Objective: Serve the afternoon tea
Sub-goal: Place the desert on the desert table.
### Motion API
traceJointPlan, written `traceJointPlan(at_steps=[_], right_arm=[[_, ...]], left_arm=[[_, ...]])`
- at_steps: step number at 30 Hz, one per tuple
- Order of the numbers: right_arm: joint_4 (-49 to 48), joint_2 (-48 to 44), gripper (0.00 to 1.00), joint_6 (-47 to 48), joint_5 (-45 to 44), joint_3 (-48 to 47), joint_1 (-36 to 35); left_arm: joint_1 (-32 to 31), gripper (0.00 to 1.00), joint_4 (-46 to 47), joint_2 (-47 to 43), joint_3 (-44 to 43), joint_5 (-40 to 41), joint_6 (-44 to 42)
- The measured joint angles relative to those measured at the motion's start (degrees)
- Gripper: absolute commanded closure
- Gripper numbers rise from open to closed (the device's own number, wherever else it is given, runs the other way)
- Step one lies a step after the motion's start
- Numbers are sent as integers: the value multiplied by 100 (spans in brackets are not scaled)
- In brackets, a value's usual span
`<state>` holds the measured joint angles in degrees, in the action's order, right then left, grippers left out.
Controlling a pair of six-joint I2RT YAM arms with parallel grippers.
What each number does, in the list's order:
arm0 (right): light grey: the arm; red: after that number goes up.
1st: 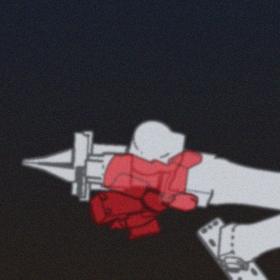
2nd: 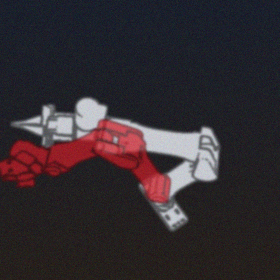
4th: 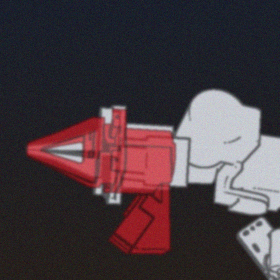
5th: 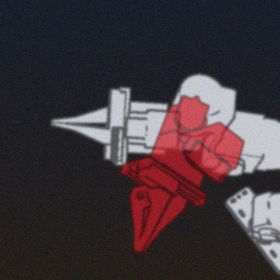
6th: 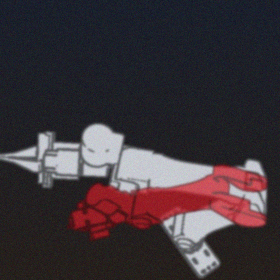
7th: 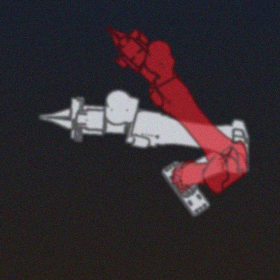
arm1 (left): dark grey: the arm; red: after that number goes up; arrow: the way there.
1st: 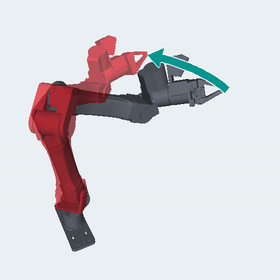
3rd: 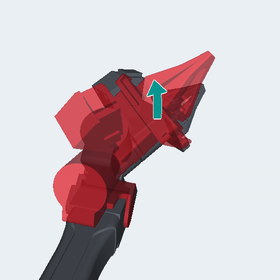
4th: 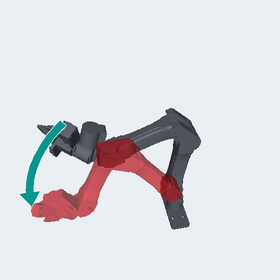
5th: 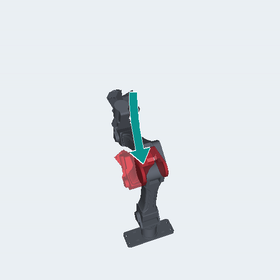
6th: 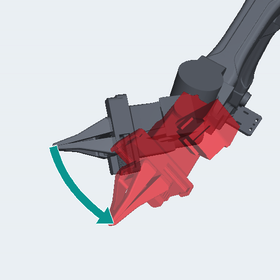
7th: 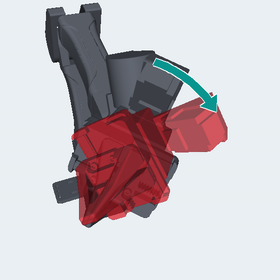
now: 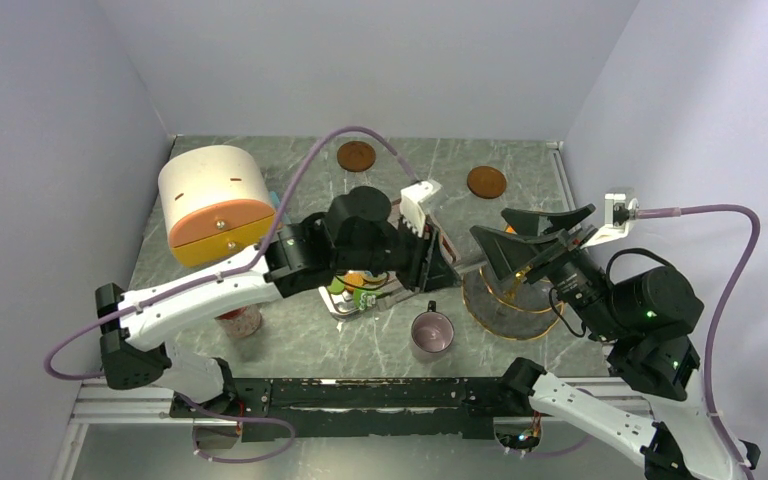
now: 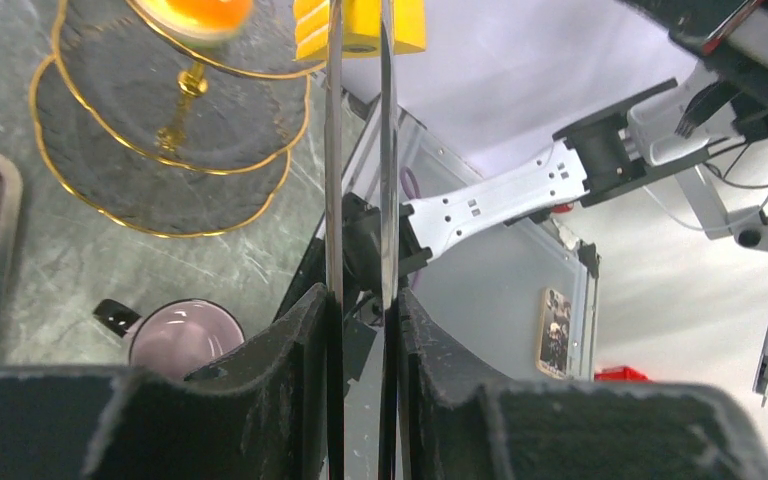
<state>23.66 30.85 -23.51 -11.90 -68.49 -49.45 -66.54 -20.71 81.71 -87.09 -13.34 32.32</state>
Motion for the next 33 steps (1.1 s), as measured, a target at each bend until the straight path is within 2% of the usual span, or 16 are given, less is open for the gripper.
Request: traceJointPlan(at_steps=[9,21,33], right_arm=[[-7,-20,3,-52,13,-94,0],[-4,-175,3,-44,-101,-94,0],[-2,-188,3,15,-179,-92,0]], left_arm=[[-575,74,-7,522,-236,313,-13],[-634,74,-13,1071,-671,737,-116],[-632,69,-76,1379,-966,946,-273]])
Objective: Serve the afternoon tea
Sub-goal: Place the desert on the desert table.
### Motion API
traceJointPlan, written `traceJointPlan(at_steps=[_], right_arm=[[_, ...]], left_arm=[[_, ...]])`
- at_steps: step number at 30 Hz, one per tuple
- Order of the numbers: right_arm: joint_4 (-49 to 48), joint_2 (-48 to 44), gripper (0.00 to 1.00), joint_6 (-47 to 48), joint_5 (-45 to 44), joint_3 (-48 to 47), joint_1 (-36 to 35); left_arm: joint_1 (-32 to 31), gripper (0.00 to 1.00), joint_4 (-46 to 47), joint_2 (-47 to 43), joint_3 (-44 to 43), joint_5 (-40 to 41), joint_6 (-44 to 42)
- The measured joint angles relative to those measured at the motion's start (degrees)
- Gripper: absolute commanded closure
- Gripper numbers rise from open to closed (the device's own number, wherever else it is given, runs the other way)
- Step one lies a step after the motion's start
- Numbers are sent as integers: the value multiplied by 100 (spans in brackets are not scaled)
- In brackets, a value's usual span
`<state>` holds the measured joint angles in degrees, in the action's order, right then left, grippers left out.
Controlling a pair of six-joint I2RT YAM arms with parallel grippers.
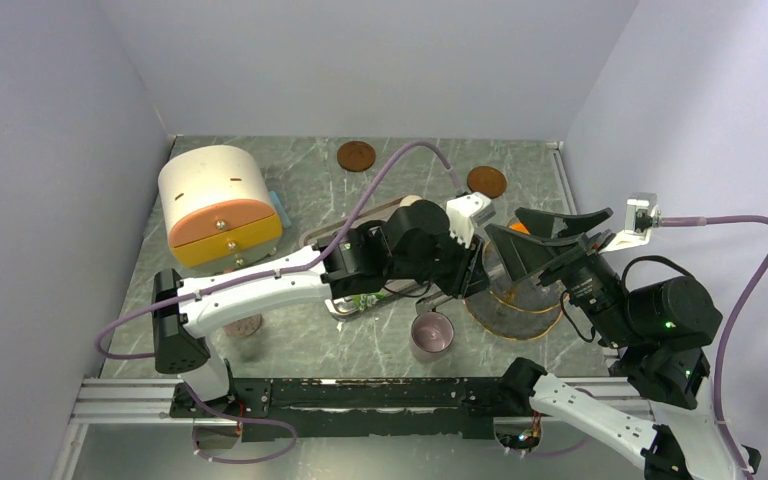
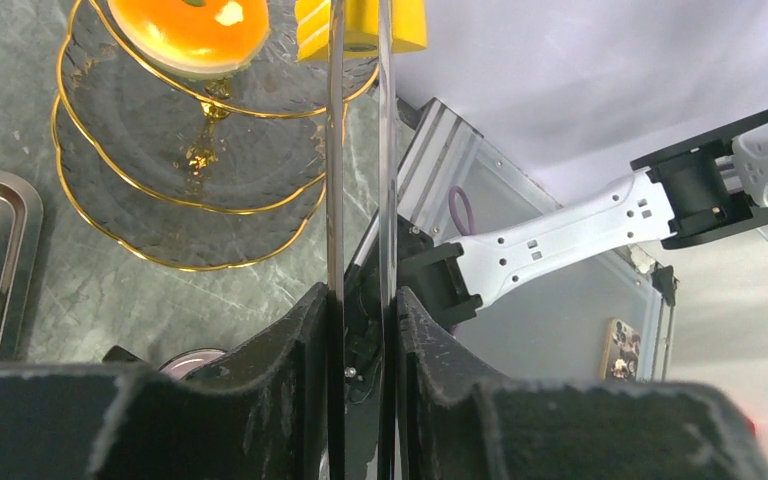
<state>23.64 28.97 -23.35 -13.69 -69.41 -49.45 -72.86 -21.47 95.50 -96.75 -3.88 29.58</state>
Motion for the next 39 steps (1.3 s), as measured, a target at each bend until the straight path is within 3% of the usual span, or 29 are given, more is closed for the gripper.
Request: traceJointPlan(at_steps=[27,39], right_arm=[[22,-201,3,26,-101,31,0],[35,-258,2,50,-133,31,0]], left_arm=[[-28,53,-98,514,-463,133,-87],[-48,60,-85,590,-564,131,-85]])
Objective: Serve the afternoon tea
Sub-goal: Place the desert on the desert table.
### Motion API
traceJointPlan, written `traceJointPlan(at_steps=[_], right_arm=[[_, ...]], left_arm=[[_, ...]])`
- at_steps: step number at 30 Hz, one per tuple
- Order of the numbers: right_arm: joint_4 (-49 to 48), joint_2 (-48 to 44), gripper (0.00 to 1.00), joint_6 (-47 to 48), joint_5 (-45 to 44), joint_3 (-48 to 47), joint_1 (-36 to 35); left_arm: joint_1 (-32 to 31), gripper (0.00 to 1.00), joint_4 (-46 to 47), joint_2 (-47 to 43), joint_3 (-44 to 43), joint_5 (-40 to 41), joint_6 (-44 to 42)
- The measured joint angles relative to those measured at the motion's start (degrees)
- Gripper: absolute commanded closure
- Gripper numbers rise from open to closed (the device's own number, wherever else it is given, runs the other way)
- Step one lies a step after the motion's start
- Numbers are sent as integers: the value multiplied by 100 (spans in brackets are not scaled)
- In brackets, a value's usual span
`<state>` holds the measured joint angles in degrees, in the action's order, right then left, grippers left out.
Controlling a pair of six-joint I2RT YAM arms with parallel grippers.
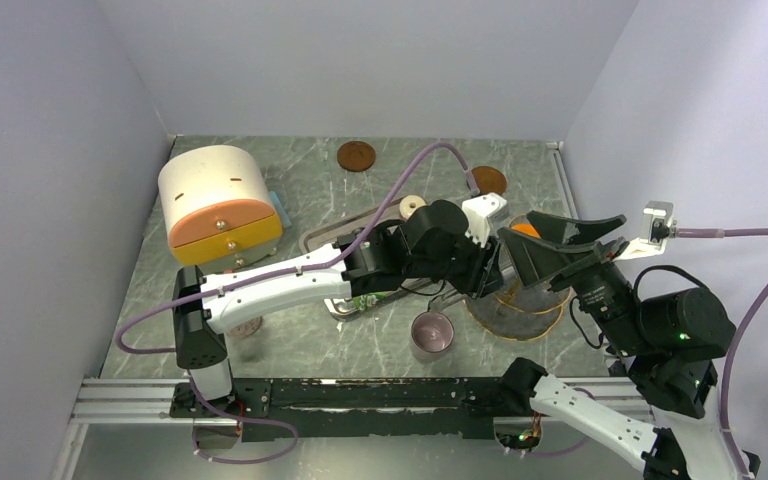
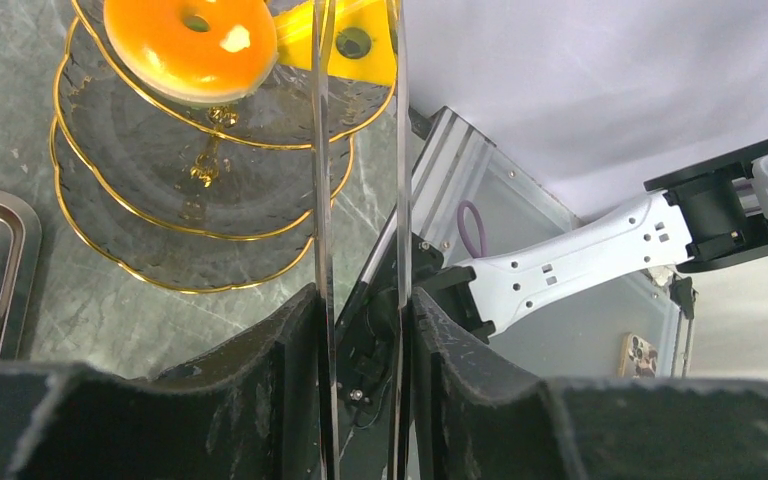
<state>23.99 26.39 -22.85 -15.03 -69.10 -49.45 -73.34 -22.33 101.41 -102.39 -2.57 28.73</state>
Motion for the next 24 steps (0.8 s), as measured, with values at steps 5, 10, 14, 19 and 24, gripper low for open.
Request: traceJointPlan(at_steps=[5,10,14,19,24], right_arm=[[72,0,3,-2,-2,0,0],[85,0,3,-2,-26,0,0],[103,0,3,-2,-46,0,0],[111,0,2,0,-46,0,0],[157,0,2,2,-90,0,0]], left_arm=[[-2,61,24,-4,4,-4,11],[-17,61,22,-203,238,22,61],[-31,60,13,-555,564,96,70],[-37,60,-31,-1060,1014,369,85],[-37,60,-160,-1447,1408,844,87]])
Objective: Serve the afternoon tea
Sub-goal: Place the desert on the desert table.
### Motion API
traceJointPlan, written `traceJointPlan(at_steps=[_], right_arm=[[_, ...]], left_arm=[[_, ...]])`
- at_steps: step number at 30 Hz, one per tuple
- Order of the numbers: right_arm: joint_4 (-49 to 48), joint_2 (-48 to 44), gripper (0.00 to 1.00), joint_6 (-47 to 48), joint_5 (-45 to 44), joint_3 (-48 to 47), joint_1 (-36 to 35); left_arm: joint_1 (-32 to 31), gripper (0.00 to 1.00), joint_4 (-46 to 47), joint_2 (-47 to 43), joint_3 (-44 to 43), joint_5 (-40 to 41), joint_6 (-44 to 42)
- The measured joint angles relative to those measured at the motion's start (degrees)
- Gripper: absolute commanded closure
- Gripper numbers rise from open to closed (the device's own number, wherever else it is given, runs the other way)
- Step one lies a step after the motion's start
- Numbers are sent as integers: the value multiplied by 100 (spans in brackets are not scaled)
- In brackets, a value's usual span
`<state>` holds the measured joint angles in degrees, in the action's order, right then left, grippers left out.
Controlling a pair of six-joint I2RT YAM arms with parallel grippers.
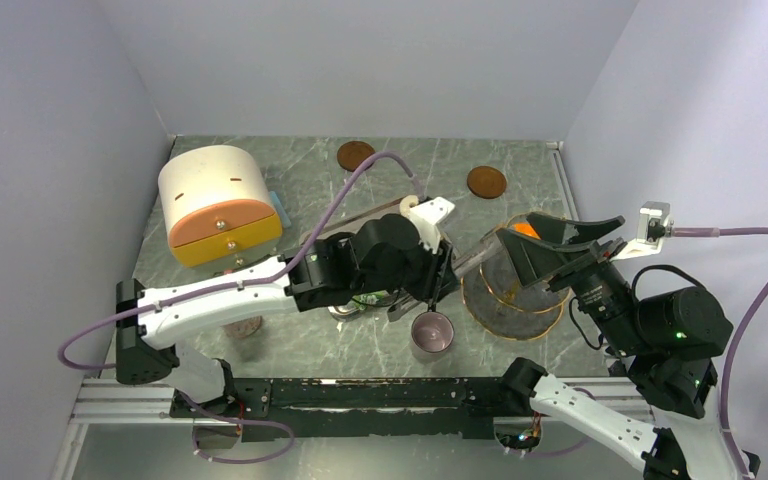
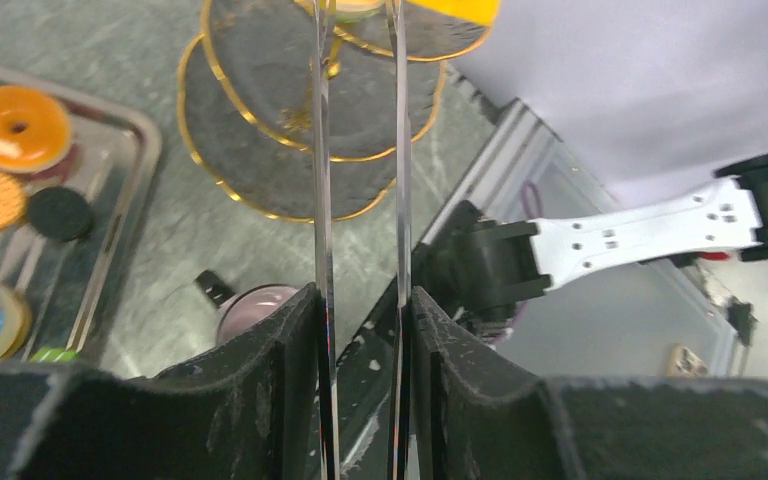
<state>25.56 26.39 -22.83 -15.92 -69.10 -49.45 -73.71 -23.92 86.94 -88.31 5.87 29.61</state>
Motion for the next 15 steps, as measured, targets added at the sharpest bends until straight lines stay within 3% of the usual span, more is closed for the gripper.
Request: traceJointPlan(at_steps=[10,15], right_arm=[[55,11,2,-7,4,9,0],[61,15,2,-9,4,59,0]], left_arm=[[98,57,-916,-389,721,1392,212],[612,56,-1163,-424,1108,1493,269]])
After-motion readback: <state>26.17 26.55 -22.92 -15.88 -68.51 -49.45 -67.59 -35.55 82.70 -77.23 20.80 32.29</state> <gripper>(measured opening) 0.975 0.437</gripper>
